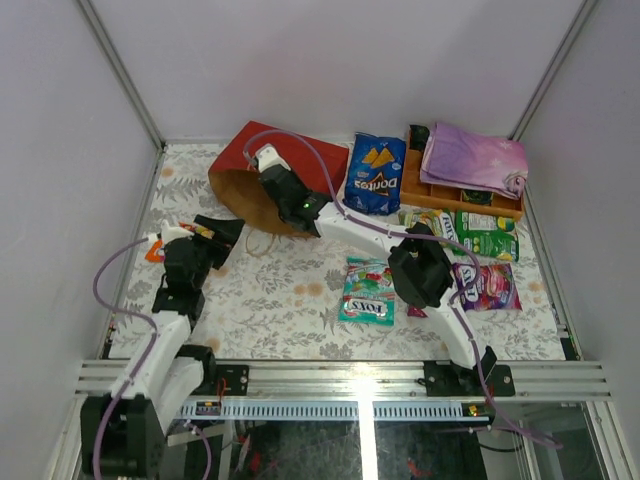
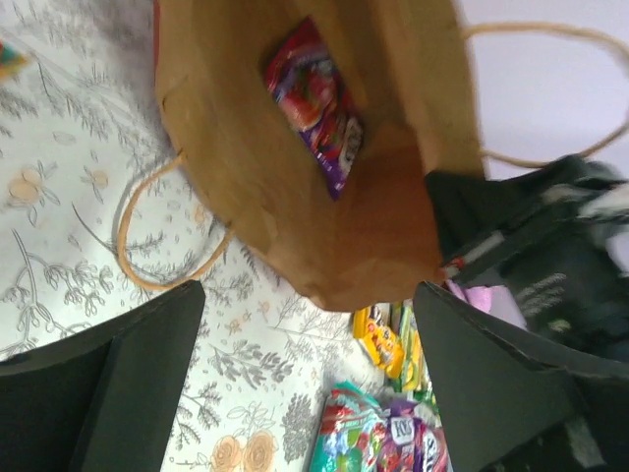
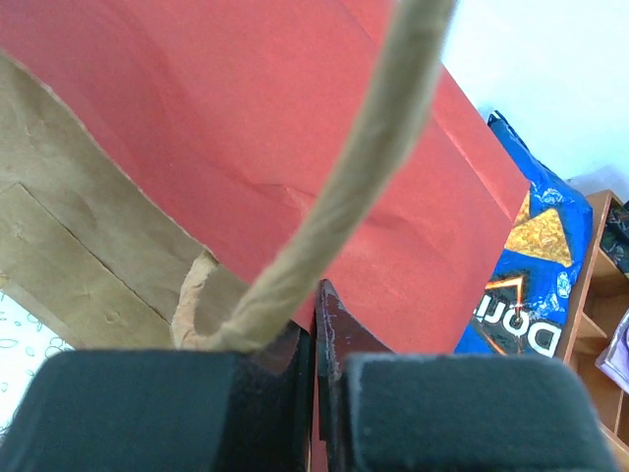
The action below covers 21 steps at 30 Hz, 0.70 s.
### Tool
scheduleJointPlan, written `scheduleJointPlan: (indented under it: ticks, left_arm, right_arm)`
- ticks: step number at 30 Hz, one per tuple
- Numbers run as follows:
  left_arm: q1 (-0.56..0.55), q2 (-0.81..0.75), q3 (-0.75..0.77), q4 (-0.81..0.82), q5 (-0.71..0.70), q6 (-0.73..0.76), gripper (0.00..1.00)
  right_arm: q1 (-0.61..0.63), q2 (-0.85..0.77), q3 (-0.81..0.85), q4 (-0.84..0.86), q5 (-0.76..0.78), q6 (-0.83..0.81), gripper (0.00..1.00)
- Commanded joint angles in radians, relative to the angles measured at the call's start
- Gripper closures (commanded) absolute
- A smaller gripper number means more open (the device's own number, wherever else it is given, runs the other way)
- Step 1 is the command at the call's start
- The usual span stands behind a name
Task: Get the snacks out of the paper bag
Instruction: Place the snack at the center of the board, then take out the snack from the paper bag.
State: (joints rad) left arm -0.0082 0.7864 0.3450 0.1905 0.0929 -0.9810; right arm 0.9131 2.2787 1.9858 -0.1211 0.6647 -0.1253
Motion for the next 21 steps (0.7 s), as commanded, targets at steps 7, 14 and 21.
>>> scheduleJointPlan:
  ticks: [7,14,21]
  left_arm:
    - [-0.166,0.506,0.088,0.395,-0.022,-0.048,0.38]
    - [-0.205,0.775,0.282,0.491,-0.021,-0.047,0.47]
    - [-0.221,0.983,0.437,0.477,-0.063,-0.038,0.48]
  right_arm:
    - [-0.011,-0.135,-0.051,0.083,-0.014,0.043,1.0]
    - [-0.012,-0.131,-0.058,0.1,0.002,0.029,1.0]
    - [-0.011,-0.111,-0.046,0.092,-0.009,0.041,1.0]
